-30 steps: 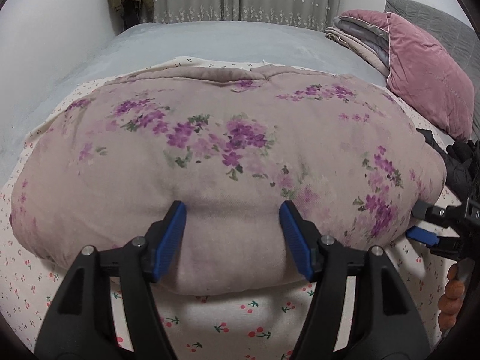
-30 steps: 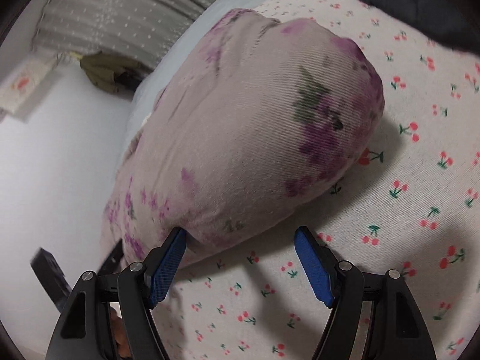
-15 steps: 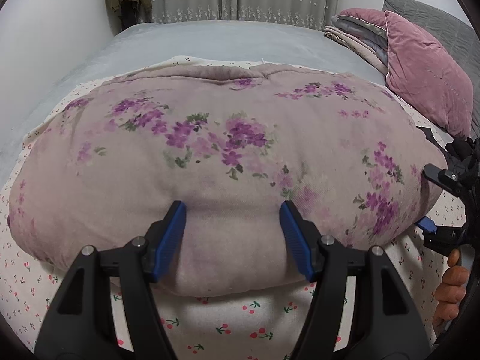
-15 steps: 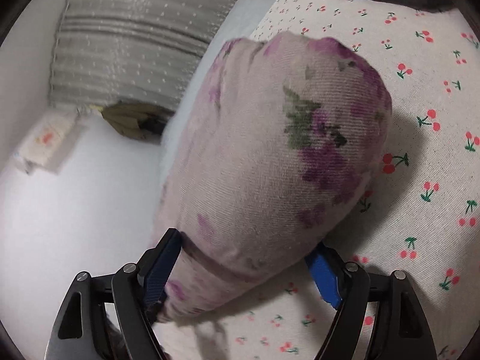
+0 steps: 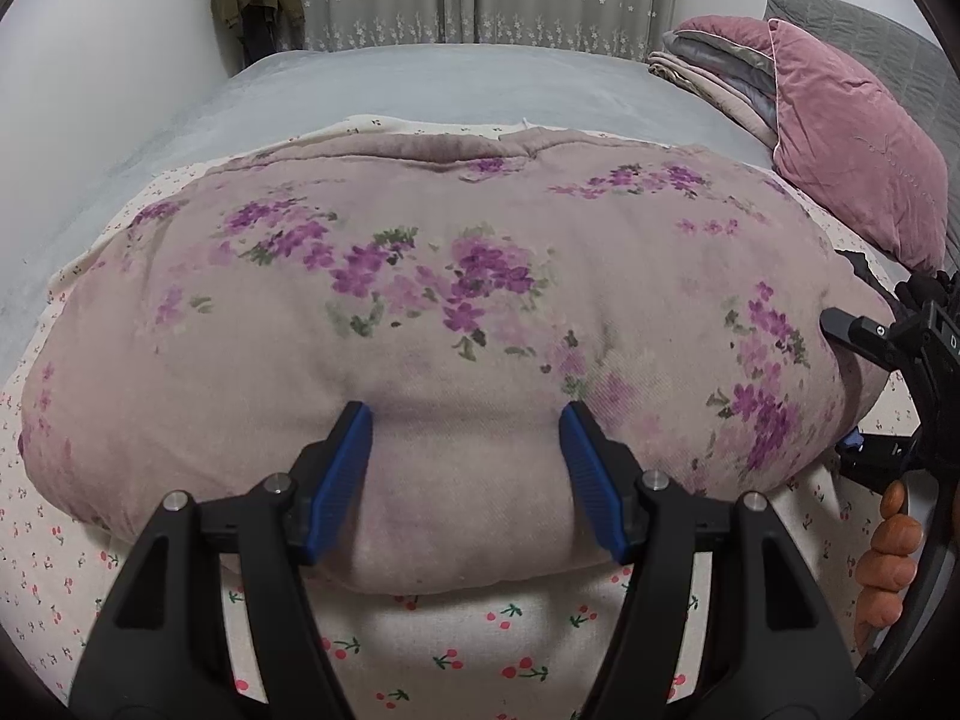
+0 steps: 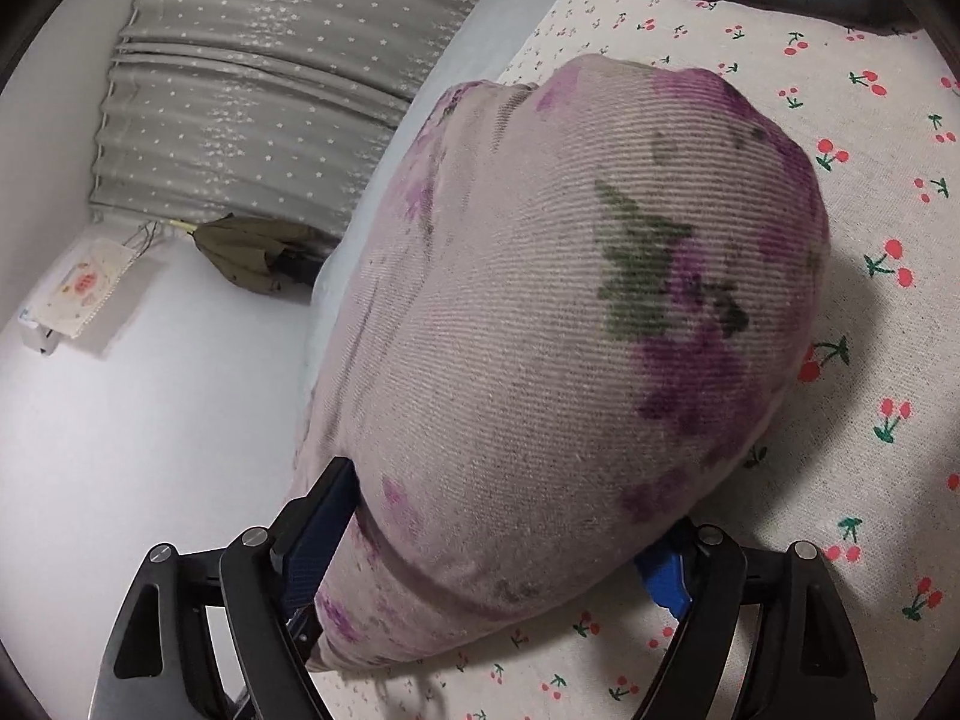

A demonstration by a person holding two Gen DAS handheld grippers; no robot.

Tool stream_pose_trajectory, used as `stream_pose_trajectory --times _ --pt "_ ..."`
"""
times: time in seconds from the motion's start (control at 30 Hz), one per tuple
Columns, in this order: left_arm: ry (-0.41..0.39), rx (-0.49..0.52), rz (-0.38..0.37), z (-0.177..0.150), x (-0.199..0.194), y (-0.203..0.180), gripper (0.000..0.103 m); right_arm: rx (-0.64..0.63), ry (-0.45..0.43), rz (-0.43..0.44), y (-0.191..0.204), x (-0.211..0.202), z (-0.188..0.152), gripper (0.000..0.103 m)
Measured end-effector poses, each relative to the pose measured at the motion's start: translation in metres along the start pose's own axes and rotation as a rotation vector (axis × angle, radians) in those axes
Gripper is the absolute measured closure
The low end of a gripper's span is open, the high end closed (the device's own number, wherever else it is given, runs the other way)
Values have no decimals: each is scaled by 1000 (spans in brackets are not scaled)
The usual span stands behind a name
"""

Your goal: Fold large clothes

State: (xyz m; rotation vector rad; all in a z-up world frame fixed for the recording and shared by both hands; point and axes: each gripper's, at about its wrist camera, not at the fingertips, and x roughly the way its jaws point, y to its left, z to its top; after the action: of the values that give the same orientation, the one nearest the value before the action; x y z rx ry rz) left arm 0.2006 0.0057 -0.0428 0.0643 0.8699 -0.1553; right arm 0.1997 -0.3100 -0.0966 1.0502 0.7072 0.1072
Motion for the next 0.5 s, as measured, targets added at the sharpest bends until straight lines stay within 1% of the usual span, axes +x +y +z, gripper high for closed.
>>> stream_pose_trajectory --times 0.03,0.07,0.1,0.17,0.23,0.27,0.37,0.43,0.5 --pt "0 1 0 0 0 0 37 -14 -8 -1 6 2 2 20" --pt "0 -1 -1 0 0 0 37 -41 -21 -4 12 0 1 27" --pt "0 -1 0 0 0 0 37 -61 -27 -13 15 -1 2 31" --pt "-2 2 6 0 0 -1 37 -127 -49 -28 31 -6 1 48" --pt "-4 3 12 0 0 -1 37 -222 -82 -40 53 -14 -1 55" --pt "-3 1 13 1 1 -1 37 -254 -93 -44 61 -16 -2 58" --pt "2 -5 8 2 2 1 37 -346 -122 -70 81 -20 -10 60" --pt "1 -2 8 2 3 0 37 -350 -120 -78 80 -18 -9 60" --pt "-2 6 12 3 3 -1 37 -304 -95 -74 70 -15 -6 60"
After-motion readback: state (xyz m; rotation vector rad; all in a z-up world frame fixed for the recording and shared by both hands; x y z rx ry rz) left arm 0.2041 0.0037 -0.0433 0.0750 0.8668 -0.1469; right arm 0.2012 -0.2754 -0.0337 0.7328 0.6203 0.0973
